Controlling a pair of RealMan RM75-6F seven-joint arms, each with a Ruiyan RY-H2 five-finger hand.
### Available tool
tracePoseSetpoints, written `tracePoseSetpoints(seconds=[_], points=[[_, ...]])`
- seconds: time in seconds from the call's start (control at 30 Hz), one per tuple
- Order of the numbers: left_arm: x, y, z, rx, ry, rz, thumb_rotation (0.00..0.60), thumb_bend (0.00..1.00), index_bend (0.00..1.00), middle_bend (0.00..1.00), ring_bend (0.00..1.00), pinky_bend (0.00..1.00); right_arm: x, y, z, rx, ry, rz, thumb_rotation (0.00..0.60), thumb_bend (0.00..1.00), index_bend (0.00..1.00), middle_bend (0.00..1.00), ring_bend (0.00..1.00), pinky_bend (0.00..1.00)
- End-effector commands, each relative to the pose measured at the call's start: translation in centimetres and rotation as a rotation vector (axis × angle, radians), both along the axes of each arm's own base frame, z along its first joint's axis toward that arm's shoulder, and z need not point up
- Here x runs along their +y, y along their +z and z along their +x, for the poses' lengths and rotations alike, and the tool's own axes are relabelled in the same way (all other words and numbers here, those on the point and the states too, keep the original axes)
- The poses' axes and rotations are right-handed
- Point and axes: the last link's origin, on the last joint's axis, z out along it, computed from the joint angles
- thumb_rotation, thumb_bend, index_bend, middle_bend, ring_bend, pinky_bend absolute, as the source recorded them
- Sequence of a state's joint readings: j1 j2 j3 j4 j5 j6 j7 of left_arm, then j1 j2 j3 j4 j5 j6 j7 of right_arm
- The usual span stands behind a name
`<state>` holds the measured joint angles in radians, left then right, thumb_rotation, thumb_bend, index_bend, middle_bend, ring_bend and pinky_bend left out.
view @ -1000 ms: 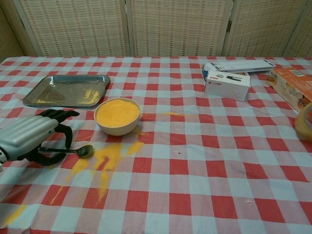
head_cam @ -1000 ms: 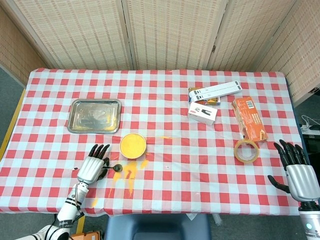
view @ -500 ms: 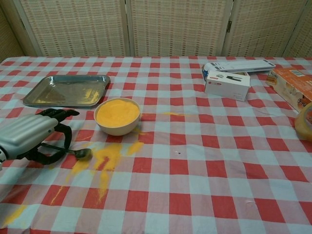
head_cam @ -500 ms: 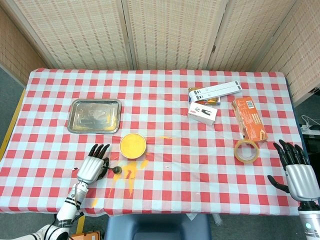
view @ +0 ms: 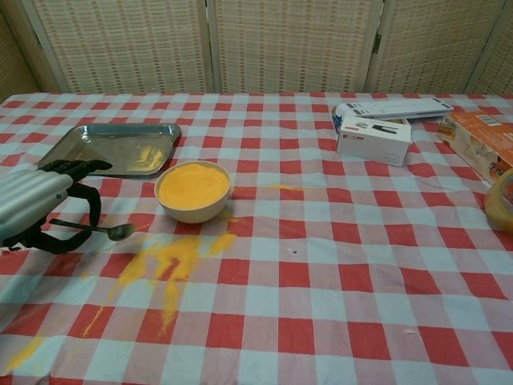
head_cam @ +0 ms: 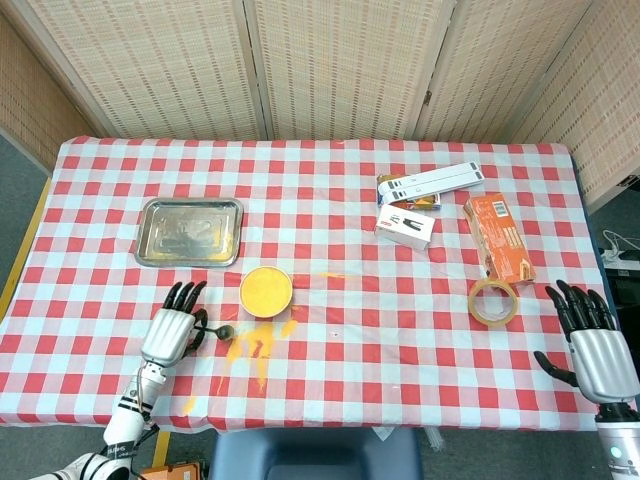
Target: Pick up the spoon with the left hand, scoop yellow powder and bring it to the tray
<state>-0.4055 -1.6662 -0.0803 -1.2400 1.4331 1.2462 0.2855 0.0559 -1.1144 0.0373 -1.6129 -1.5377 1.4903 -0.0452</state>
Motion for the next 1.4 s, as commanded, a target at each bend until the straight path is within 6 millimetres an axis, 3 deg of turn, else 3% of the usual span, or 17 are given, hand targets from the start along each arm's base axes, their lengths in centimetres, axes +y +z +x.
tracePoseSetpoints(seconds=[0.03, 0.17, 0.37, 0.4, 0.47, 0.67, 1.03, 1.4], points=[[0.6, 1.9, 0.4, -0.012, -0.004, 0.066, 0.6, 0.45, 0.61, 0.0, 0.0, 0.0, 0.0, 0.0, 0.0, -0.001, 0.001, 0.0, 0.6, 0.14, 0.0, 0.0, 0.0, 0.0], [1.3, 3.5, 1.6, -0.017, -0.02, 0.122, 0.6, 0.45, 0.61, 0.0, 0.0, 0.0, 0.0, 0.1, 0.0, -0.006, 0.002, 0.0, 0.6, 0.14, 0.0, 0.0, 0.0, 0.0], [1.8, 3.8, 3.5, 0.003, -0.052, 0.134, 0.6, 0.45, 0.61, 0.0, 0.0, 0.0, 0.1, 0.2, 0.1, -0.011, 0.006, 0.002, 0.6, 0.14, 0.0, 0.0, 0.0, 0.0], [2.6, 3.1, 5.4, 0.035, -0.097, 0.122, 0.6, 0.45, 0.61, 0.0, 0.0, 0.0, 0.1, 0.3, 0.1, -0.014, 0.009, 0.001, 0.6, 0.14, 0.0, 0.0, 0.0, 0.0], [3.3, 2.4, 6.8, 0.064, -0.102, 0.116, 0.6, 0.45, 0.61, 0.0, 0.0, 0.0, 0.2, 0.4, 0.1, -0.017, 0.01, 0.0, 0.6, 0.14, 0.0, 0.0, 0.0, 0.0], [4.9, 0.2, 9.3, 0.113, -0.112, 0.09, 0.6, 0.45, 0.61, 0.0, 0.0, 0.0, 0.0, 0.7, -0.2, -0.026, -0.002, -0.01, 0.6, 0.14, 0.0, 0.0, 0.0, 0.0], [6.5, -2.5, 11.3, 0.172, -0.095, 0.081, 0.6, 0.45, 0.61, 0.0, 0.0, 0.0, -0.7, 1.0, -0.8, -0.049, -0.034, 0.006, 0.6, 0.14, 0.0, 0.0, 0.0, 0.0], [6.9, -4.7, 11.0, 0.238, -0.071, 0.069, 0.6, 0.45, 0.61, 0.0, 0.0, 0.0, -1.3, 1.3, -1.1, -0.074, -0.044, 0.021, 0.6, 0.14, 0.0, 0.0, 0.0, 0.0]])
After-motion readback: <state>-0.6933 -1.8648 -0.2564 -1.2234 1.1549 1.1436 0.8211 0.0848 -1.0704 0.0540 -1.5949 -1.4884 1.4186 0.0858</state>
